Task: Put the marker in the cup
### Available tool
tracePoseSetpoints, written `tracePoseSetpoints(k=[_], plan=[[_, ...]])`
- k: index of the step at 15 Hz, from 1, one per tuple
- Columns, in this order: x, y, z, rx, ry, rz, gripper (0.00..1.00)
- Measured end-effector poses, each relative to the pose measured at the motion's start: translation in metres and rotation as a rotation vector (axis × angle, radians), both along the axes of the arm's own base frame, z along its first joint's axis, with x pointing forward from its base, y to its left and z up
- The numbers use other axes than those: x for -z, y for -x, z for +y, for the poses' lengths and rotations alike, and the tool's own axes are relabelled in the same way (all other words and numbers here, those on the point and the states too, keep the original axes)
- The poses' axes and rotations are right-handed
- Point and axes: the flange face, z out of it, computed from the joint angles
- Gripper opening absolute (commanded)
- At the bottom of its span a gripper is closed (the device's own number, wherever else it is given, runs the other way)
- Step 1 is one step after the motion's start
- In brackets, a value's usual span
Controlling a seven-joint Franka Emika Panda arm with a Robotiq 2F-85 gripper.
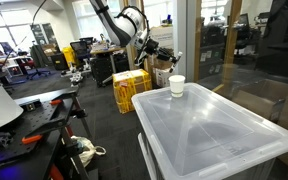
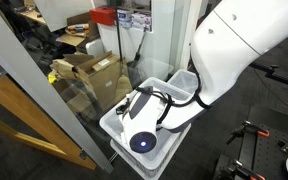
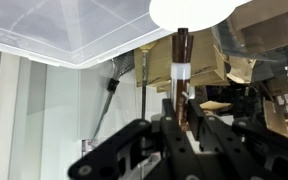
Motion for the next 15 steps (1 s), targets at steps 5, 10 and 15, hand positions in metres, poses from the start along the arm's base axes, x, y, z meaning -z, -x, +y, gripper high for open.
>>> tracePoseSetpoints(k=[5, 10, 15], plan=[[0.012, -0.011, 0.006, 0.008, 0.009, -0.009, 0.05], [0.027, -0.019, 0.010, 0.013, 0.040, 0.007, 0.05], [0.041, -0.028, 0.013, 0.011, 0.061, 0.035, 0.05]])
